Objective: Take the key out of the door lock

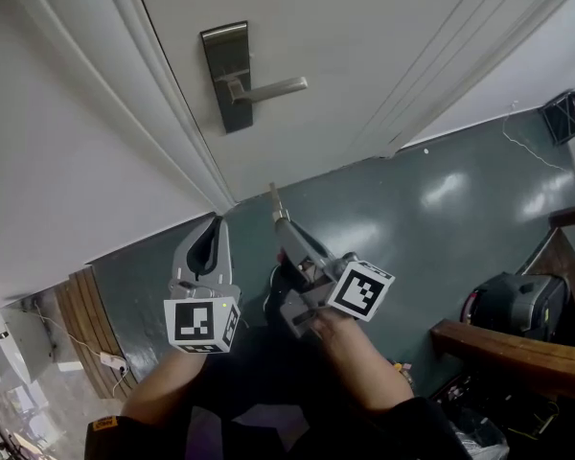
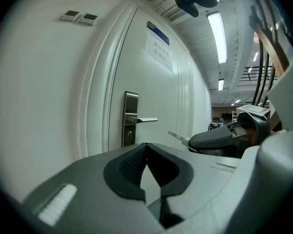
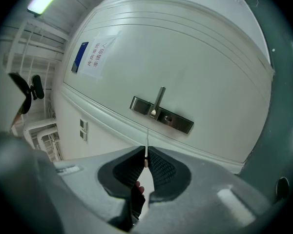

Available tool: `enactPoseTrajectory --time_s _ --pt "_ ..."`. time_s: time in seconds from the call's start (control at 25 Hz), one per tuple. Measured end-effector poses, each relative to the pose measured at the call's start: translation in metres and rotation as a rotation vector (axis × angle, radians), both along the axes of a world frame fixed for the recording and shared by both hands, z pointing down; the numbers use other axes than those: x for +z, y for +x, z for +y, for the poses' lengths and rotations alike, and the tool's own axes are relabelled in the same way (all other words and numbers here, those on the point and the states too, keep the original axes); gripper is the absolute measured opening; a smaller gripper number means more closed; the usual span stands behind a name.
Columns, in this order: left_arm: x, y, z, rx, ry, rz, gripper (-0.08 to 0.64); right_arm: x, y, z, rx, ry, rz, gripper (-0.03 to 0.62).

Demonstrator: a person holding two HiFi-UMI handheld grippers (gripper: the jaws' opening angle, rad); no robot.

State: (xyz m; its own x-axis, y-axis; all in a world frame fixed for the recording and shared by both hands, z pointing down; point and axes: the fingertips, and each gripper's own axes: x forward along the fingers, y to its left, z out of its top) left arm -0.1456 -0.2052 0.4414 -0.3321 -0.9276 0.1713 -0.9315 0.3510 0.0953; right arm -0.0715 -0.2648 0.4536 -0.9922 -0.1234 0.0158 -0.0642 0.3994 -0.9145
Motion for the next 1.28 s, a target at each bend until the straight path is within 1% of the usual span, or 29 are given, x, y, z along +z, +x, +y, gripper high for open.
enactPoseTrajectory --time_s 0.28,0.44,0.64,0.84,1.04,1.16,1.28 --pt "-0.013 0.018 0.074 0.051 0.037 -0.011 0.018 -0.013 0.015 0.072 0.052 0.05 -0.006 0.014" --pt "-0.017 0.032 0.118 0.081 0.051 0.005 0.018 -0.024 0.032 0.115 0.09 0.086 0.012 0.014" --pt "-0.022 0.055 0.156 0.121 0.075 0.042 0.018 -0.035 0.054 0.156 0.127 0.121 0.033 0.014" --pt "-0.03 0.076 0.178 0.144 0.096 0.04 0.018 -0.037 0.077 0.181 0.145 0.14 0.05 0.014" --pt "-0.031 0.094 0.188 0.149 0.087 0.03 0.018 -0.034 0.102 0.194 0.156 0.163 0.067 0.014" --pt "-0.033 0.112 0.19 0.152 0.084 0.015 0.018 -0.034 0.125 0.197 0.163 0.184 0.074 0.014" --pt "-0.034 0.138 0.194 0.155 0.082 0.001 0.018 -0.037 0.148 0.201 0.163 0.2 0.072 0.014"
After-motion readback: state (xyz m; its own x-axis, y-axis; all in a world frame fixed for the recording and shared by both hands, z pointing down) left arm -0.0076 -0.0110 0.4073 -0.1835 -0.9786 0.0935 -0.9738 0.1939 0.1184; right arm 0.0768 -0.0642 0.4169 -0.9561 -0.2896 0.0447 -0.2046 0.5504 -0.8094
